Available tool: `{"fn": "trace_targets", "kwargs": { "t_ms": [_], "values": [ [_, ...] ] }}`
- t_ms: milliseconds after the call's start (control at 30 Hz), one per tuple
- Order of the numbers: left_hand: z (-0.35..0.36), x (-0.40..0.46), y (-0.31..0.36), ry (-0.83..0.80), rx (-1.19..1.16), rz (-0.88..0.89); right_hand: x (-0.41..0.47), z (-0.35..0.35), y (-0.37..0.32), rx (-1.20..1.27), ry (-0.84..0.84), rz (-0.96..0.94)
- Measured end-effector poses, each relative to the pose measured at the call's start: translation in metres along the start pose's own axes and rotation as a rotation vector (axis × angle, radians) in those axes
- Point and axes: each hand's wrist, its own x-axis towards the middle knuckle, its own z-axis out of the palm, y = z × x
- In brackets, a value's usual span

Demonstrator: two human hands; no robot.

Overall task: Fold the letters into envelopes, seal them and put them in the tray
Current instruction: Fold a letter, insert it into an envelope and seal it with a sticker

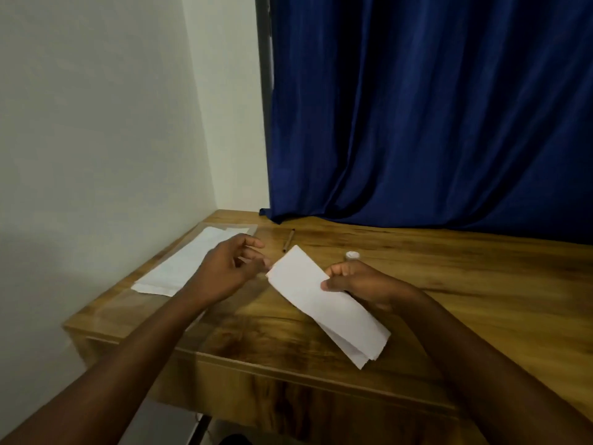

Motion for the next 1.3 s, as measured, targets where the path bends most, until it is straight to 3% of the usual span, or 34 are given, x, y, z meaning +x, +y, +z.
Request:
{"fn": "trace_targets", "kwargs": {
  "t_ms": [167, 433, 567, 733, 967, 1100, 1233, 1300],
  "values": [
    [-0.064, 0.030, -0.061, 0.144, 0.396, -0.121, 0.008, 0.006, 0.023, 0.244, 0.109, 0.013],
    [-0.081, 0.053, -0.106, -0.096, 0.738, -0.492, 0.009, 0.002, 0.026, 0.250, 0.088, -0.013],
    [-0.075, 0.055, -0.104, -0.175, 0.929, -0.468, 0.010, 0.004, 0.026, 0.257, 0.086, -0.035],
    [-0.073, 0.058, -0.093, -0.190, 0.947, -0.427, 0.009, 0.003, 0.025, 0.291, 0.053, -0.033],
    [-0.094, 0.062, -0.076, 0.079, 0.925, -0.314, 0.010, 0.002, 0.024, 0.340, 0.028, -0.075],
    [-0.126, 0.065, -0.038, 0.348, 0.717, -0.164, 0.008, 0.001, 0.024, 0.391, -0.005, -0.094],
    [-0.121, 0.057, 0.008, 0.561, -0.014, -0.053, 0.007, 0.003, 0.022, 0.290, 0.028, -0.069],
    [-0.099, 0.046, 0.028, 0.547, -0.350, -0.038, 0.004, 0.004, 0.019, 0.291, 0.040, -0.063]
  ]
}}
